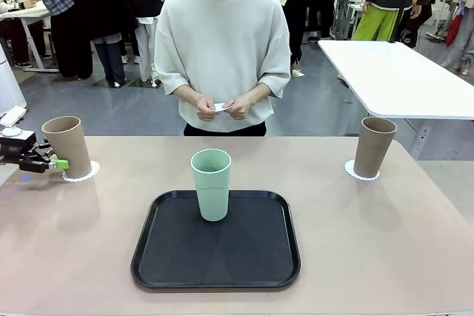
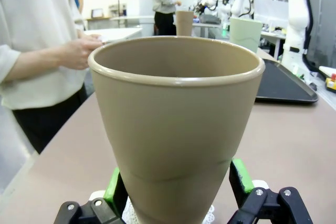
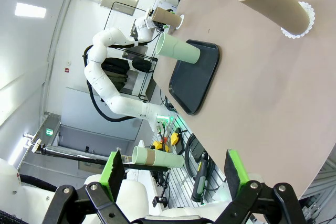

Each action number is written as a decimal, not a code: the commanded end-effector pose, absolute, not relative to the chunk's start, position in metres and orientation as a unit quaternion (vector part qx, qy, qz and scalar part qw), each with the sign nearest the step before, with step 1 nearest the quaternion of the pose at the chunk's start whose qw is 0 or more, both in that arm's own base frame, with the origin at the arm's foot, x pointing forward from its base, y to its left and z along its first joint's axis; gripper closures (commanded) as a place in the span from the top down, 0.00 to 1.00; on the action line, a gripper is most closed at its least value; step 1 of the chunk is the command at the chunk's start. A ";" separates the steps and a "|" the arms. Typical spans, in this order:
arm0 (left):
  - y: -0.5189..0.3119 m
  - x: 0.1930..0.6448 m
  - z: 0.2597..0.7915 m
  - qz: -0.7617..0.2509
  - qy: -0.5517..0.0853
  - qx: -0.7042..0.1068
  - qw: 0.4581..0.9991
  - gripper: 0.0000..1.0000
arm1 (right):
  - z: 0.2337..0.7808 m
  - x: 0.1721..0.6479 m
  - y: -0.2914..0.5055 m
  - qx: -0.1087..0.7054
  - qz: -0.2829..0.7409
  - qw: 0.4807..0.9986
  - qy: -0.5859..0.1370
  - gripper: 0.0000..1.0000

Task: Place coasters on the table and set cups on them.
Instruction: Take one Reusable plastic cup from the Flat Tray and place it on a coaster set by the human.

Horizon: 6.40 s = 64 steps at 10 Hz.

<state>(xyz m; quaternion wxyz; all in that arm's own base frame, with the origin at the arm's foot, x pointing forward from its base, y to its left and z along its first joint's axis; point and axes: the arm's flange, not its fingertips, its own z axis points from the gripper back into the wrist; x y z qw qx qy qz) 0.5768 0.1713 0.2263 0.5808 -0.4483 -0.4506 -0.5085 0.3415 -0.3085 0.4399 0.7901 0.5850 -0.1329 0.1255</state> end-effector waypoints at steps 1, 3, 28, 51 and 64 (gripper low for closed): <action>0.171 0.575 0.229 -0.530 -0.439 -0.433 0.582 1.00 | 0.440 0.340 -0.307 0.585 0.124 0.789 -0.138 1.00; 0.173 0.574 0.230 -0.541 -0.422 -0.424 0.592 1.00 | 0.440 0.340 -0.307 0.585 0.124 0.789 -0.138 1.00; 0.093 0.414 0.512 -0.726 -0.116 -0.036 0.677 1.00 | 0.440 0.340 -0.307 0.585 0.124 0.789 -0.138 1.00; 0.102 0.365 0.478 -0.214 -0.227 -0.483 0.818 1.00 | 0.440 0.340 -0.307 0.585 0.124 0.789 -0.138 1.00; 0.269 0.328 0.449 -0.185 -0.128 -0.580 0.783 1.00 | 0.440 0.340 -0.307 0.585 0.124 0.789 -0.138 1.00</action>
